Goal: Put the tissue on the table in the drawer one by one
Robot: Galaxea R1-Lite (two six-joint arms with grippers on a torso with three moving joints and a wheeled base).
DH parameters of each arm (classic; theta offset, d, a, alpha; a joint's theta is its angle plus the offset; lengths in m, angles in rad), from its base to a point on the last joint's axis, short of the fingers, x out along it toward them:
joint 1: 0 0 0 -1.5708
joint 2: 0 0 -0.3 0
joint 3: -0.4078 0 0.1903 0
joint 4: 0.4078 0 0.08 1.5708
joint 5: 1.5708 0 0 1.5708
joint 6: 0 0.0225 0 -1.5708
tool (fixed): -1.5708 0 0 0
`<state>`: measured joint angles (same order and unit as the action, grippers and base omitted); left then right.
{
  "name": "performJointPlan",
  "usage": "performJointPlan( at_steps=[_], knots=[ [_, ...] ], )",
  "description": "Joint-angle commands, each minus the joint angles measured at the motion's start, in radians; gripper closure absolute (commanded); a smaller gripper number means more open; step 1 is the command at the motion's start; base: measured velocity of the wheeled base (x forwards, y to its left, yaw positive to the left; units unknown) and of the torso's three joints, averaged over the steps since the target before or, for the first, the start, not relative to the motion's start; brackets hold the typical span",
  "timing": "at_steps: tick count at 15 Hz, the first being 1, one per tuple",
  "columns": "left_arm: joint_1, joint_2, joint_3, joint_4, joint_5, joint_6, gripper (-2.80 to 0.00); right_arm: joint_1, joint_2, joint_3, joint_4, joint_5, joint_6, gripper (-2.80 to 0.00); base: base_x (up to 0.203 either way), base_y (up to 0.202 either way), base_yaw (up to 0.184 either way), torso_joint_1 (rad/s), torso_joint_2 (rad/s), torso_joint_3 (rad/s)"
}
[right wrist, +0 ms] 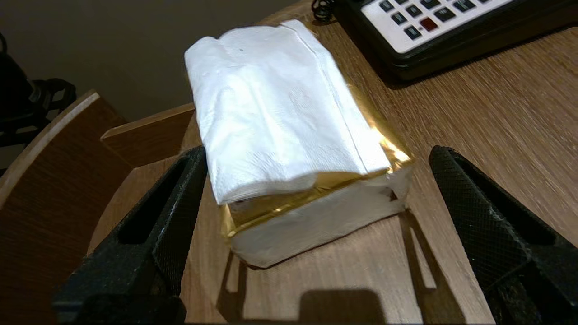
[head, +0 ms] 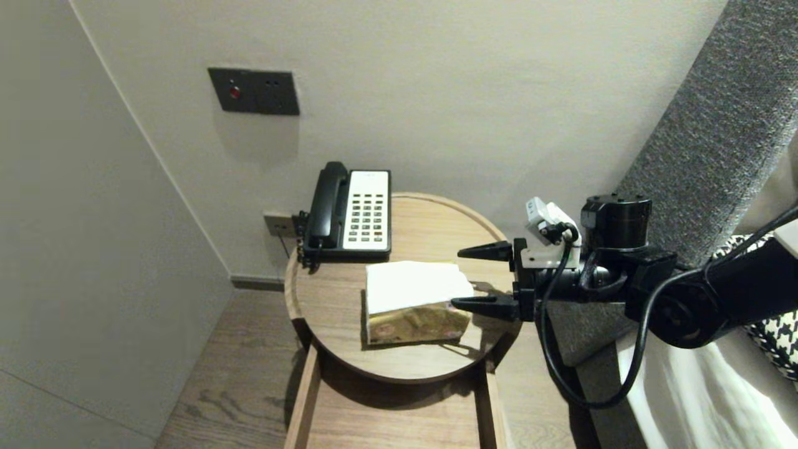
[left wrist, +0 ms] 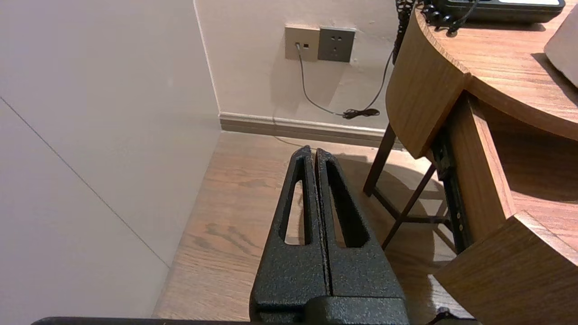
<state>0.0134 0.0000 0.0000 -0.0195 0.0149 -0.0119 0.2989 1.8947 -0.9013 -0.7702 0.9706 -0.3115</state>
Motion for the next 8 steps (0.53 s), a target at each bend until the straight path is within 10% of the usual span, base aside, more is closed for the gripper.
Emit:
performJointPlan(
  at_steps=[1,8],
  knots=[
    [0.000,-0.005,0.000,0.000,0.000,0.000,0.00,-0.003,0.025,-0.015,-0.005,0.008,-0.002,-2.80,0.000,0.000,0.000,0.000,0.00,0.000],
    [0.000,-0.005,0.000,0.001,0.000,0.000,0.00,-0.001,0.027,-0.010,0.005,0.046,0.000,-2.80,0.000,0.000,0.000,0.000,0.00,0.000]
  ],
)
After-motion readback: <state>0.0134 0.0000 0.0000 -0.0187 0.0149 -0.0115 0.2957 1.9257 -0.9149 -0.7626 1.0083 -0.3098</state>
